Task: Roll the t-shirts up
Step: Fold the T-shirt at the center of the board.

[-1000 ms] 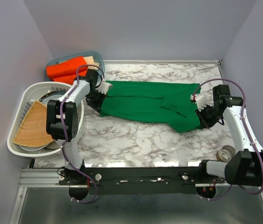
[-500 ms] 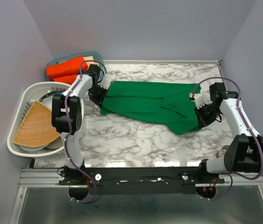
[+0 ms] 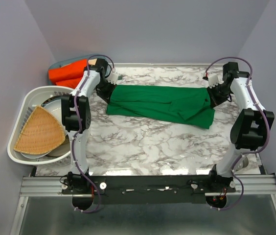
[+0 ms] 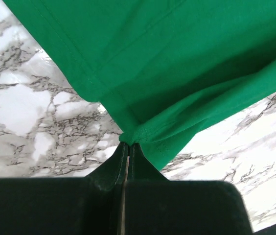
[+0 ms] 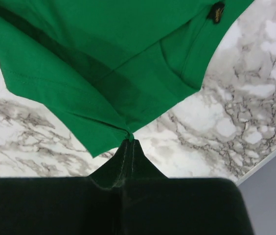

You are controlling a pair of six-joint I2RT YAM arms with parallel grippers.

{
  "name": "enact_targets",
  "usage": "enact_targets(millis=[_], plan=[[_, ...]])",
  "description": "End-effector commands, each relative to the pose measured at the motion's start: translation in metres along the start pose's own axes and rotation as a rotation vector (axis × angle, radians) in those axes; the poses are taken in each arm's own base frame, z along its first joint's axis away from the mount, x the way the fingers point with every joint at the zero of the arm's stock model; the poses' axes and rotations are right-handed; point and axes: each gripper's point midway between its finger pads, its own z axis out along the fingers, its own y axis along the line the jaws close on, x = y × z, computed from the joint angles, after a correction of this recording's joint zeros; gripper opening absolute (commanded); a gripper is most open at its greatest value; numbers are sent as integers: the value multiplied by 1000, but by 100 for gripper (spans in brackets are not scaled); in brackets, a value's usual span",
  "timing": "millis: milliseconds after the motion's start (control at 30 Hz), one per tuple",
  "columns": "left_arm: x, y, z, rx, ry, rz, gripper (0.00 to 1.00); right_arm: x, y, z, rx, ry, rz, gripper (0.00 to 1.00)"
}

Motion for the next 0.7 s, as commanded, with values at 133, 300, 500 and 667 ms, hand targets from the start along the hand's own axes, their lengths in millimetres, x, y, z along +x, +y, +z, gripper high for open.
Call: enact_targets(millis=[133, 300, 500, 667], plan=[[-6, 22, 3, -79, 28, -46, 0, -20, -24, 23, 2, 8, 19, 0], [-5, 27, 3, -107, 40, -53, 0, -41, -37, 22, 19, -31, 11, 0], [-3, 26, 0, -111, 43, -73, 0, -54, -48, 31, 18, -43, 8, 0], [3, 27, -2, -132, 56, -69, 0, -60, -49, 39, 4, -51, 5, 1]])
